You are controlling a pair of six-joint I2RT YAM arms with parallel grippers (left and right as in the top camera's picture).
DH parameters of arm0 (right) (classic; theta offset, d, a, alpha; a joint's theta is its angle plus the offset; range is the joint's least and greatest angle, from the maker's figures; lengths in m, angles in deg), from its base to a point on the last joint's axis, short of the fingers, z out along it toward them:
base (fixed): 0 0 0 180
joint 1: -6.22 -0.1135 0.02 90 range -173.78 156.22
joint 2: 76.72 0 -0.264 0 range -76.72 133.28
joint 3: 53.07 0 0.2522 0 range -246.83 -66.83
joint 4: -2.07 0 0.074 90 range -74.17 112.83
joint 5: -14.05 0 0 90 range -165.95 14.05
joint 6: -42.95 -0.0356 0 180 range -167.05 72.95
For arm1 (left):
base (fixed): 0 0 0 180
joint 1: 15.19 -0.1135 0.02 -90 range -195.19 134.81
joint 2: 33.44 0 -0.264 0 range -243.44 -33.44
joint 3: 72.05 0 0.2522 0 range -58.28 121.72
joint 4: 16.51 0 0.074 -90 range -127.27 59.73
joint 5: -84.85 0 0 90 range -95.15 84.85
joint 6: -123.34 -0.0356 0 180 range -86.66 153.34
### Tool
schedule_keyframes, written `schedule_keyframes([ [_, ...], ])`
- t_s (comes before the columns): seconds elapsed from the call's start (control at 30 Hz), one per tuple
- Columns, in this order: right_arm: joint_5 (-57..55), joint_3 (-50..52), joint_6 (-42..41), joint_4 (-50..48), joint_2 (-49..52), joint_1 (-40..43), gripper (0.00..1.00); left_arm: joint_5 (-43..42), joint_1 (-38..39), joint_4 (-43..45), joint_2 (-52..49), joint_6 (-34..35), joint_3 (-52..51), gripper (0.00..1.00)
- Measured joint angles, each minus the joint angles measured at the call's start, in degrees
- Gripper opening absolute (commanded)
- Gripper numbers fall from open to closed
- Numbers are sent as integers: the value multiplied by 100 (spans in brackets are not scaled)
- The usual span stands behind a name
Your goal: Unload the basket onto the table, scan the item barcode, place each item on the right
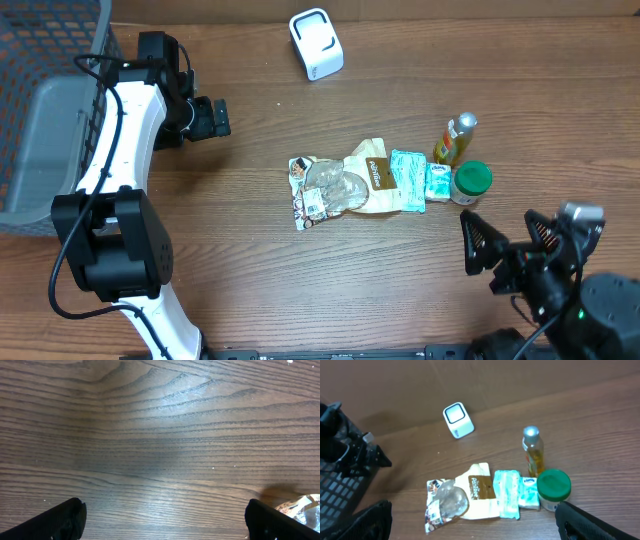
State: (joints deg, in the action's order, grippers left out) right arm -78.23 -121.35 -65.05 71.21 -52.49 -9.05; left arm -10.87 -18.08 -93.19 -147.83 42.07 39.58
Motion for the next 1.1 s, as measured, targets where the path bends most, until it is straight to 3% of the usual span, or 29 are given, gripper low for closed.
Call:
schedule_keyframes([
  [0.23, 146, 1093, -2, -356, -1215, 101, 100, 0, 0, 11, 0, -2, 0, 100],
  [0.57, 205, 1882, -4, -669, -2262, 101, 100, 2, 0, 11, 0, -2, 0, 100],
  [0.7, 208, 2164, 0, -1659, -2339, 160, 100, 0, 0, 11, 0, -2, 0, 100],
  [1.1, 251, 3748, 70, -6144, -2345, 426, 100, 2, 0, 11, 0, -2, 0, 100],
])
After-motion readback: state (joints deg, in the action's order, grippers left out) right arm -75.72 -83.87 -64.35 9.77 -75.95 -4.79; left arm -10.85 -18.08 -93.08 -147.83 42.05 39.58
